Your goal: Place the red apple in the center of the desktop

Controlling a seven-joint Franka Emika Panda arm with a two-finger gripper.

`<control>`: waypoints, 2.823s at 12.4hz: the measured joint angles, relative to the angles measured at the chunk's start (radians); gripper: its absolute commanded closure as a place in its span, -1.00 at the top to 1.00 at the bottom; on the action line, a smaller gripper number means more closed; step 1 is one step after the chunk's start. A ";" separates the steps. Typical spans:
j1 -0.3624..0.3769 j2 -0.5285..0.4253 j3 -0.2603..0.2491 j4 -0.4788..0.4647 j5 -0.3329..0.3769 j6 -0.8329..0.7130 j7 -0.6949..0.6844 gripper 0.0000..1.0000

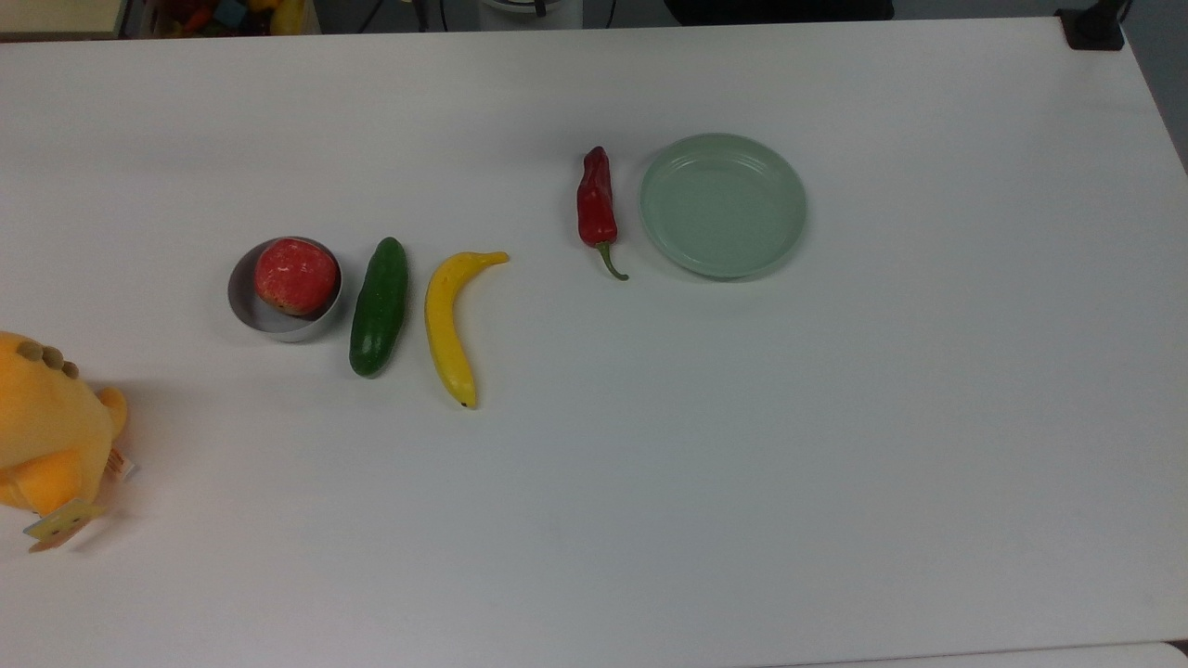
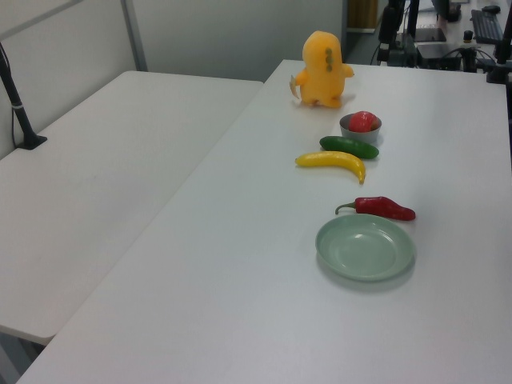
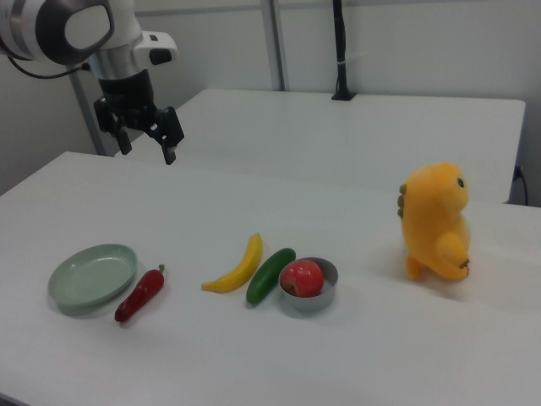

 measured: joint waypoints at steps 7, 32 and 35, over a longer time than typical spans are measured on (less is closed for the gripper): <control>-0.011 0.046 -0.003 -0.007 -0.014 0.018 -0.004 1.00; -0.162 0.355 -0.148 -0.199 -0.126 0.601 -0.268 1.00; -0.155 0.359 -0.146 -0.200 -0.126 0.625 -0.270 1.00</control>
